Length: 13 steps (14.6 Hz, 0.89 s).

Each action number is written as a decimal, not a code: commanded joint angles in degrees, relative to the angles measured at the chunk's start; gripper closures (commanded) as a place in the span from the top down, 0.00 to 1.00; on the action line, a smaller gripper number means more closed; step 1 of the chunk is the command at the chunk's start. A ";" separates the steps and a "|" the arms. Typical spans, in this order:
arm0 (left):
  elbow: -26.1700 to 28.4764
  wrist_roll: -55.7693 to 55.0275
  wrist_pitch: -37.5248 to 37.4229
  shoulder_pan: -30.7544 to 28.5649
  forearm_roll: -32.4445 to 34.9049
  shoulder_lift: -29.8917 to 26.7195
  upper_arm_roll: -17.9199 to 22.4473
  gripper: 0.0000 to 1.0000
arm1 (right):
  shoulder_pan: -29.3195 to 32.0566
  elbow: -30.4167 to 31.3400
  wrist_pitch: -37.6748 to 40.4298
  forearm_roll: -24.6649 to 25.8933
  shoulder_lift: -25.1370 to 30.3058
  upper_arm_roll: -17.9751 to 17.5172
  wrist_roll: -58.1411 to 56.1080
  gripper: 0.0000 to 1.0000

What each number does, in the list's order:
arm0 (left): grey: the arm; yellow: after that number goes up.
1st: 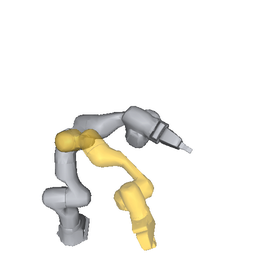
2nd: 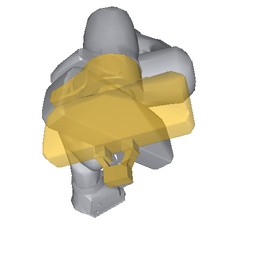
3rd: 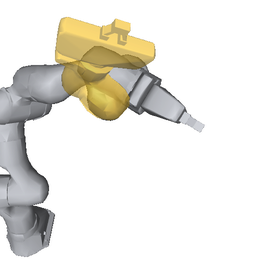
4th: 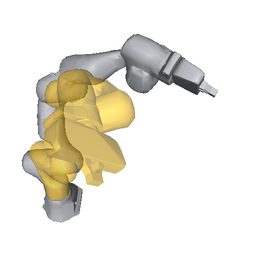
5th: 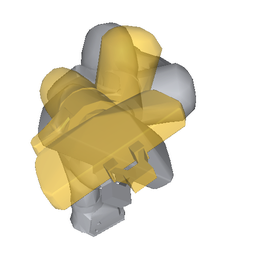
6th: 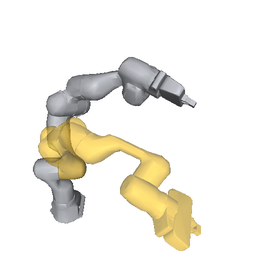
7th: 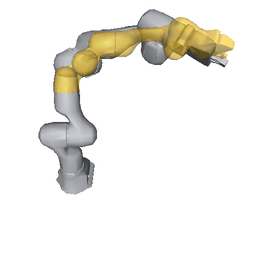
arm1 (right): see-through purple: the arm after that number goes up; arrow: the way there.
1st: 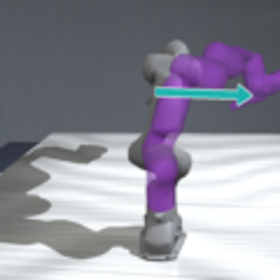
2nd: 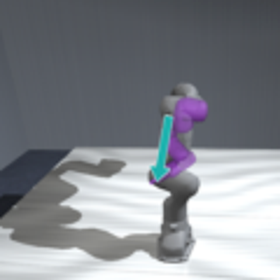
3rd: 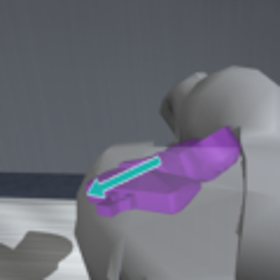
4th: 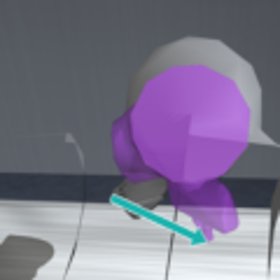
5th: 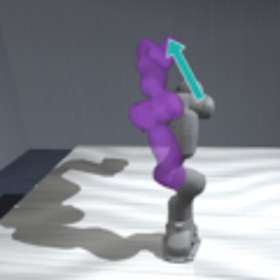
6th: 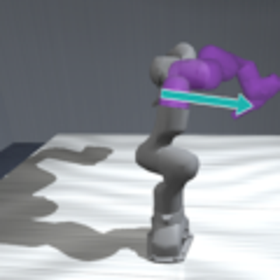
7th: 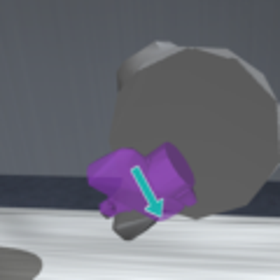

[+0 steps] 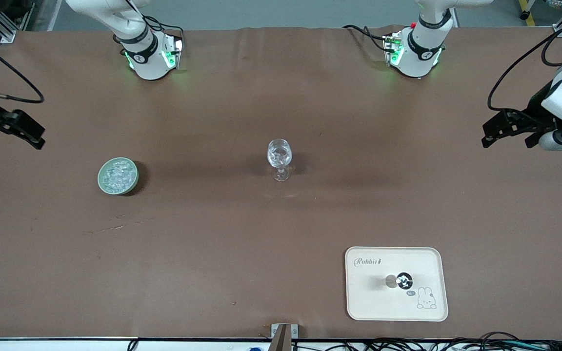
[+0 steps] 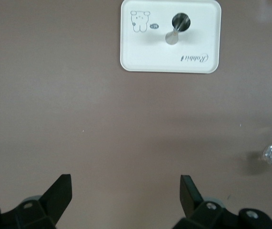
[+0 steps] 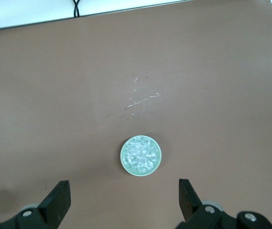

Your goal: Pour wine and add ice with both arms

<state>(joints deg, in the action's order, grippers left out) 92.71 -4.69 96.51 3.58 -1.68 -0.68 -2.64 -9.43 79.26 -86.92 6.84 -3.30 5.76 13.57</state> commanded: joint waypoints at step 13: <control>1.07 1.27 -0.79 0.28 1.42 -0.20 -0.18 1.00 | 3.10 1.78 1.13 -6.93 1.89 4.26 -9.44 1.00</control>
<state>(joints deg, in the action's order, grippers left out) 93.63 -4.15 95.75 3.62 -1.50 -0.63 -2.78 -7.21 79.49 -85.16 0.78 -2.64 10.93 4.86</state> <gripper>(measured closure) 0.000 0.000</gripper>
